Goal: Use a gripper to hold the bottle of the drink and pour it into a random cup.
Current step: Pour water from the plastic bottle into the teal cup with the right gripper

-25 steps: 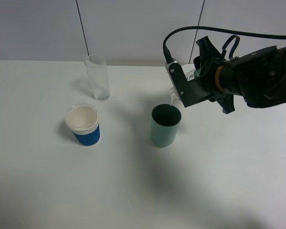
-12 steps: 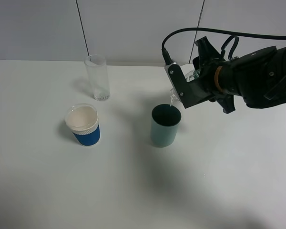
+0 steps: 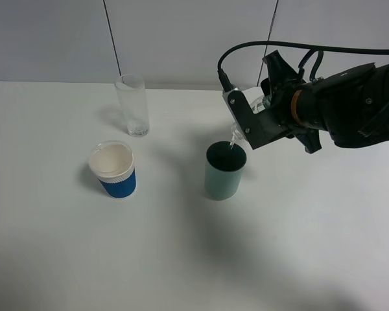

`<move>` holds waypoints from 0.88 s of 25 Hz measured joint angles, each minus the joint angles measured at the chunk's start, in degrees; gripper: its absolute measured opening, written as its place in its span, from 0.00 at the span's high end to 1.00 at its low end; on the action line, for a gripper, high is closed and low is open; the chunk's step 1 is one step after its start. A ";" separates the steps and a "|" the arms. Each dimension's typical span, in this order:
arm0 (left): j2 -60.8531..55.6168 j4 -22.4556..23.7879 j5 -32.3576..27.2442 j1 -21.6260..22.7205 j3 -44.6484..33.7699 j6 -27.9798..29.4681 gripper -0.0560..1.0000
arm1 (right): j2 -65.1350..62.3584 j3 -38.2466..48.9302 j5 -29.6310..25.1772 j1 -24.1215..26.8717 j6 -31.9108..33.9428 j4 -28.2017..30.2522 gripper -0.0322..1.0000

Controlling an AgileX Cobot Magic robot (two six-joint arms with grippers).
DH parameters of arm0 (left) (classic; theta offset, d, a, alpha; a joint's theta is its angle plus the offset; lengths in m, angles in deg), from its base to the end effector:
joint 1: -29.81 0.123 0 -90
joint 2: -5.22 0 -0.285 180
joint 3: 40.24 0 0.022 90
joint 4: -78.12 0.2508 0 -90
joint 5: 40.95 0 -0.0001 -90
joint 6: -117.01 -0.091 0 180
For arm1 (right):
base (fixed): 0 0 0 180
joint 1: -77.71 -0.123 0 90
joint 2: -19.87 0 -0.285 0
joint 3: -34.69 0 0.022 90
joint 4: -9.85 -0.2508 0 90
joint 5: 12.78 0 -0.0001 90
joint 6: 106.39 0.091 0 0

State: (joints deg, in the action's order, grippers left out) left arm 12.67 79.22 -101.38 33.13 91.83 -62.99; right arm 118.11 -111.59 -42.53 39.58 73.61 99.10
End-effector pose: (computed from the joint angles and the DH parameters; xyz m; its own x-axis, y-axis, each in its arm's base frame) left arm -0.0069 0.0011 0.2808 -0.4353 -0.0158 -0.9002 -0.0688 0.9975 0.0158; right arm 0.2642 0.1499 0.2005 0.2398 -0.9154 0.3233 -0.5340 -0.4025 -0.7435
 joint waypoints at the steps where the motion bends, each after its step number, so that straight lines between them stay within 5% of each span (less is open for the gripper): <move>1: 0.00 0.00 0.00 0.00 0.00 0.00 0.02 | 0.00 0.00 -0.45 0.00 0.00 -0.05 0.43; 22: 0.00 0.00 0.00 0.00 0.00 0.00 0.02 | 0.00 0.00 -1.54 0.00 -1.33 -1.07 0.43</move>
State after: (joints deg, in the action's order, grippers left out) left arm 12.67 79.22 -101.38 33.13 91.83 -62.99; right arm 118.11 -111.59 -44.07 39.58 72.28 98.03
